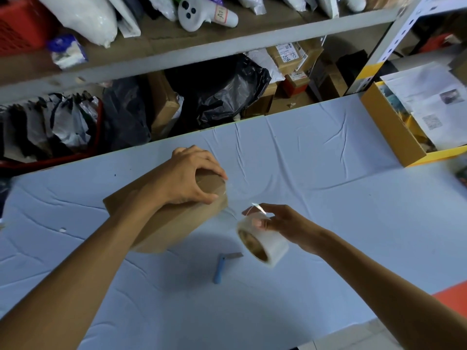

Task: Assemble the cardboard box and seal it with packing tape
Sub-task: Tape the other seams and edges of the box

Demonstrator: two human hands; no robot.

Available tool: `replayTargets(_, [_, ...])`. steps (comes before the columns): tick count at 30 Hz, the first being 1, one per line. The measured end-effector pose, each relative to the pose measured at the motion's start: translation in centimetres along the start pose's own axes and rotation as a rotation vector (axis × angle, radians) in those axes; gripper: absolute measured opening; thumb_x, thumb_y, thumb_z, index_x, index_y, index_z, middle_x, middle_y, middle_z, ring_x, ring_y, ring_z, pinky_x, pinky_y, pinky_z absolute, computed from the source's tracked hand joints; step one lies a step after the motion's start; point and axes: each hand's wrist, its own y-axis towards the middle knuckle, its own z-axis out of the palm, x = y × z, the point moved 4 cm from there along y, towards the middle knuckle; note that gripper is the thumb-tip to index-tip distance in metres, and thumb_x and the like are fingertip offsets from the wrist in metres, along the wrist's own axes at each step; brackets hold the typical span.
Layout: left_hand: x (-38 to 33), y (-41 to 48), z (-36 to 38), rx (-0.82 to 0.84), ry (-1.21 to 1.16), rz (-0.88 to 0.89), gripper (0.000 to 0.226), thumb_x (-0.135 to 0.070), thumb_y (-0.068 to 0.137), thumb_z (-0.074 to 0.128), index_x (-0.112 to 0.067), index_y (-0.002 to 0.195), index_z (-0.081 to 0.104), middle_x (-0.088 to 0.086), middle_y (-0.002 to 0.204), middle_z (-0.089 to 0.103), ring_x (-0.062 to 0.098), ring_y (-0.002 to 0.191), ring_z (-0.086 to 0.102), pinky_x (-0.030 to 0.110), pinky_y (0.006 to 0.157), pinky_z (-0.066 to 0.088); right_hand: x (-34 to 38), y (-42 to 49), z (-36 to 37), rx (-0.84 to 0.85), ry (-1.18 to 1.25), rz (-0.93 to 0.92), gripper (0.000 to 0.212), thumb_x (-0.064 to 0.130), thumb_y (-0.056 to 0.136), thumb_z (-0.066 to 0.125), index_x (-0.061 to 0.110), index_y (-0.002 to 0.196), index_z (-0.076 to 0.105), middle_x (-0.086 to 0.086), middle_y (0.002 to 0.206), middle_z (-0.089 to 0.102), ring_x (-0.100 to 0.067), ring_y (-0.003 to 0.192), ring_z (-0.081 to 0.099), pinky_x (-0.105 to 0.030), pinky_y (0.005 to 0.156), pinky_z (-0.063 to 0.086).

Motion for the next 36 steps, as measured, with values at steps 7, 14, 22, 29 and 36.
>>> replayTargets(7, [0.2,-0.6,-0.2,0.029,0.066,-0.032,0.053,-0.048,0.069,0.078,-0.041,0.119,0.06,-0.016,0.134,0.052,0.004,0.139,0.023,0.047,0.118,0.0,0.9,-0.1,0.8,-0.097,-0.024,-0.084,0.017,0.018,0.094,0.058,0.014,0.101,0.073,0.01,0.086,0.068,0.006,0.069,0.058,-0.005,0.063,0.041])
replayTargets(14, [-0.4,-1.1,0.1,-0.044,0.047,-0.009,0.058,-0.044,0.071,0.078,-0.032,0.124,0.059,-0.01,0.135,0.052,0.008,0.138,0.028,0.035,0.119,0.01,2.0,-0.3,1.2,-0.137,0.028,-0.07,0.014,0.025,0.091,0.064,0.016,0.09,0.076,0.013,0.069,0.067,0.0,0.06,0.058,-0.007,0.053,0.041])
replayTargets(22, [-3.1,-3.6,0.1,-0.262,0.018,0.005,0.066,-0.037,0.073,0.077,-0.031,0.133,0.05,-0.007,0.135,0.049,0.01,0.127,0.041,0.023,0.102,0.036,2.3,-0.9,1.7,-0.148,0.066,-0.057,0.017,0.025,0.09,0.065,0.014,0.094,0.077,0.006,0.073,0.068,-0.003,0.059,0.059,-0.009,0.051,0.041])
replayTargets(29, [-5.4,-9.3,7.1,-0.525,-0.269,-0.177,0.013,-0.028,0.082,0.058,-0.022,0.092,0.061,-0.012,0.078,0.059,0.004,0.07,0.057,0.015,0.06,0.047,1.8,-1.3,1.2,-0.199,0.064,-0.009,0.012,0.022,0.088,0.068,0.017,0.092,0.077,0.011,0.074,0.072,0.004,0.06,0.062,-0.006,0.053,0.043])
replayTargets(36, [0.4,-9.6,16.9,-0.035,-0.237,-0.516,0.03,-0.031,0.079,0.068,-0.015,0.102,0.056,-0.002,0.101,0.056,0.015,0.091,0.057,0.034,0.079,0.049,1.6,-1.3,0.9,-0.201,0.043,0.001,0.013,0.011,0.088,0.066,0.005,0.097,0.075,0.013,0.073,0.07,0.012,0.058,0.06,0.001,0.054,0.039])
